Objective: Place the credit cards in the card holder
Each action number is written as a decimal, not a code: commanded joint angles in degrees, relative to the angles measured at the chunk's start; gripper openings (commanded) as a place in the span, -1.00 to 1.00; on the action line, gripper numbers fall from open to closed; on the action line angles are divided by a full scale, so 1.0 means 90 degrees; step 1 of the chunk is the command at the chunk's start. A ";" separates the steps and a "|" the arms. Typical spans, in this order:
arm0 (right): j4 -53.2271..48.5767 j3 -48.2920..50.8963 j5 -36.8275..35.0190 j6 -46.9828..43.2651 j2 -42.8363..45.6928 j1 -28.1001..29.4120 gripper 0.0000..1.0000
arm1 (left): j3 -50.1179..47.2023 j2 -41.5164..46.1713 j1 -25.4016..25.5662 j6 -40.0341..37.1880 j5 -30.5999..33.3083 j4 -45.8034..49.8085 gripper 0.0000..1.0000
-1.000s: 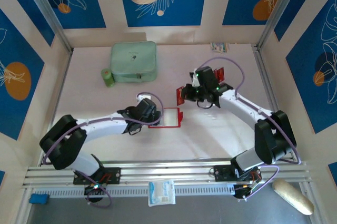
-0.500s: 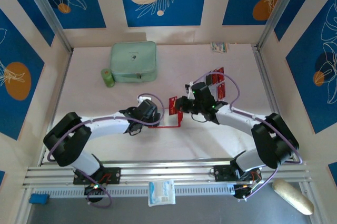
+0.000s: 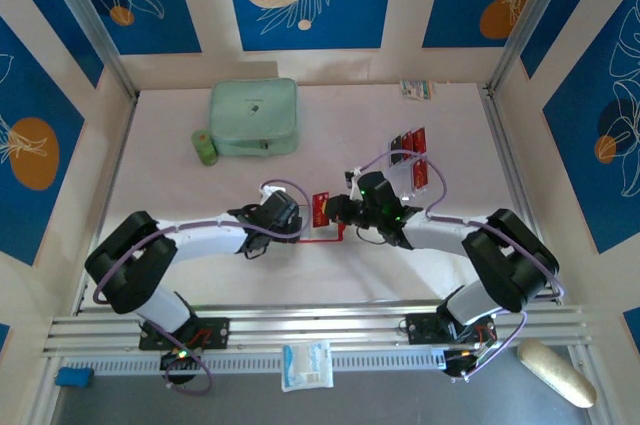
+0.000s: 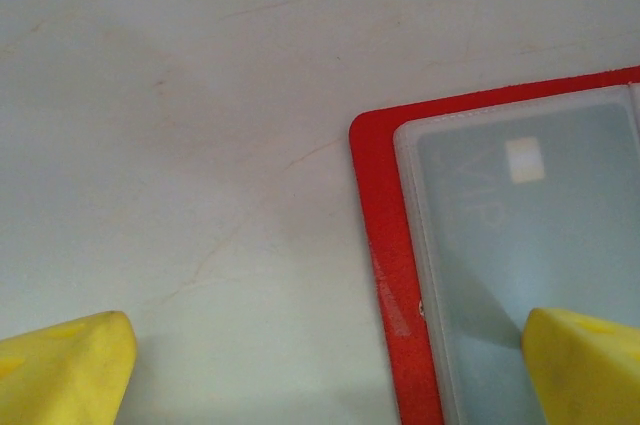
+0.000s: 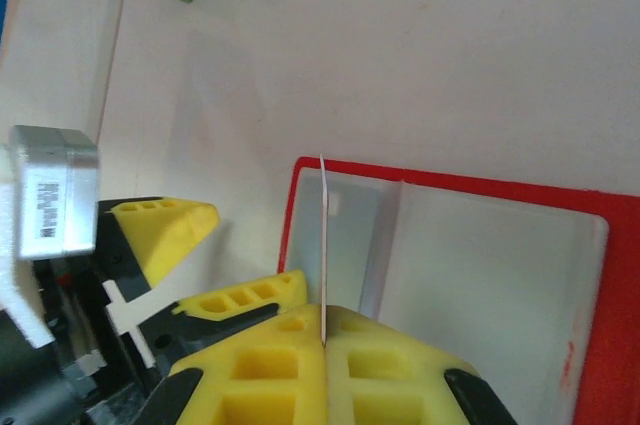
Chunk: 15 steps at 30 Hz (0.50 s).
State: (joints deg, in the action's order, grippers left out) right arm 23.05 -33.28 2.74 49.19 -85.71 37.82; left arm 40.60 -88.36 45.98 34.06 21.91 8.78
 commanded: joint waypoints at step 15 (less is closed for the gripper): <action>0.1617 0.0371 -0.0305 0.0432 -0.0733 0.0193 -1.00 | -0.0164 -0.0025 -0.0060 0.0122 0.0241 0.0375 0.97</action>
State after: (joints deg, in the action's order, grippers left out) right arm 34.50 -30.59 1.30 52.27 -91.31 39.07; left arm 40.38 -88.36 45.91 34.63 22.59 9.04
